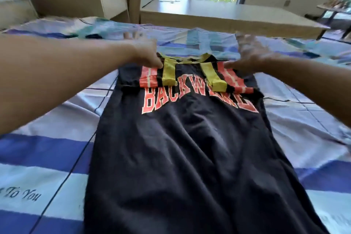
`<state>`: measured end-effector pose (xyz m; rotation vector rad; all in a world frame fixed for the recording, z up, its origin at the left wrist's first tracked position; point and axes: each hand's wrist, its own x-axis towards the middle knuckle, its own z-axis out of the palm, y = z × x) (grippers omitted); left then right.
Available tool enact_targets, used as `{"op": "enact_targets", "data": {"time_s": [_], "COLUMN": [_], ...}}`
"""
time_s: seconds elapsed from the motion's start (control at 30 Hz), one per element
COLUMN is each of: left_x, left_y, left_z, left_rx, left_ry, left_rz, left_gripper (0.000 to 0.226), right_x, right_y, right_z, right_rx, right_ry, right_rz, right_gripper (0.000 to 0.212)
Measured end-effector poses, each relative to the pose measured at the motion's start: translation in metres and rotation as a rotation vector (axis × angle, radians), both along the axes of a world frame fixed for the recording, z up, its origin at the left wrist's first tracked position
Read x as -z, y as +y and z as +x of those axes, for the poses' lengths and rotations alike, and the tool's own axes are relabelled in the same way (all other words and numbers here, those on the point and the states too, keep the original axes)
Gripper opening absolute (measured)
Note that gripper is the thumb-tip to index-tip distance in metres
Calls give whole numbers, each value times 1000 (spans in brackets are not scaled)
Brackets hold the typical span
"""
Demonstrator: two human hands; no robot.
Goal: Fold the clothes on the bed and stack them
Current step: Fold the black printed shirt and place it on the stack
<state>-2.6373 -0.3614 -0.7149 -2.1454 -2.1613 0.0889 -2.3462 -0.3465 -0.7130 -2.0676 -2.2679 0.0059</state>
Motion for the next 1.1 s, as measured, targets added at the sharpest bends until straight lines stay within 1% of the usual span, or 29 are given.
{"op": "enact_targets", "data": {"time_s": [0.07,0.1,0.17,0.2,0.27,0.3,0.33,0.37,0.4,0.47,0.53,0.57,0.6,0.67,0.73,0.77,0.83,0.9,0.97,1.0,1.03,1.07,1.1], "left_x": [16,21,38,45,55,61,66,68,70,68,60,58,56,55,58,60,61,56,44,34,23,10,-1], "left_y": [-44,-72,-129,-157,-210,-233,-250,-266,-283,-306,-328,-336,-342,-349,-353,-354,-358,-360,-360,-359,-359,-360,-360], "left_z": [-16,-26,-49,-58,-65,-63,-57,-50,-40,-21,-1,7,14,23,28,28,31,29,23,16,10,2,-8], "left_rx": [-32,-60,-136,-178,-318,-368,-387,-378,-358,-244,-71,1,51,95,47,10,-49,-99,-150,-173,-201,-223,-228], "left_ry": [-74,-119,-230,-292,-483,-576,-656,-740,-856,-1143,-1326,-1378,-1408,-1497,-1599,-1643,-1689,-1666,-1656,-1686,-1724,-1762,-1792], "left_rz": [-38,-58,-144,-240,-480,-576,-626,-630,-600,-543,-477,-431,-386,-323,-287,-282,-313,-364,-350,-322,-294,-275,-256], "left_gripper": [84,78,55,54,63,69,74,77,77,75,57,47,44,53,67,68,58,52,44,37,29,23,21], "right_x": [16,23,44,51,60,60,62,62,63,62,58,57,57,59,60,60,59,61,62,61,59,53,47], "right_y": [-41,-69,-123,-150,-196,-221,-241,-258,-274,-299,-321,-328,-335,-343,-348,-350,-353,-352,-349,-346,-343,-341,-339], "right_z": [21,32,60,72,90,93,95,93,93,85,75,71,68,66,67,67,72,78,84,87,91,96,100], "right_rx": [-53,-54,-23,19,122,192,233,231,201,85,3,-26,-45,-73,-74,-83,-98,-77,-12,15,29,43,47], "right_ry": [102,170,293,342,445,541,640,696,741,851,1025,1084,1115,1149,1168,1189,1223,1229,1255,1285,1335,1409,1500], "right_rz": [-73,-123,-221,-236,-318,-406,-522,-620,-678,-696,-699,-687,-659,-566,-469,-457,-487,-509,-483,-450,-416,-379,-342], "right_gripper": [105,102,86,80,81,75,69,66,68,68,47,39,33,27,26,27,33,34,33,48,69,80,76]}}
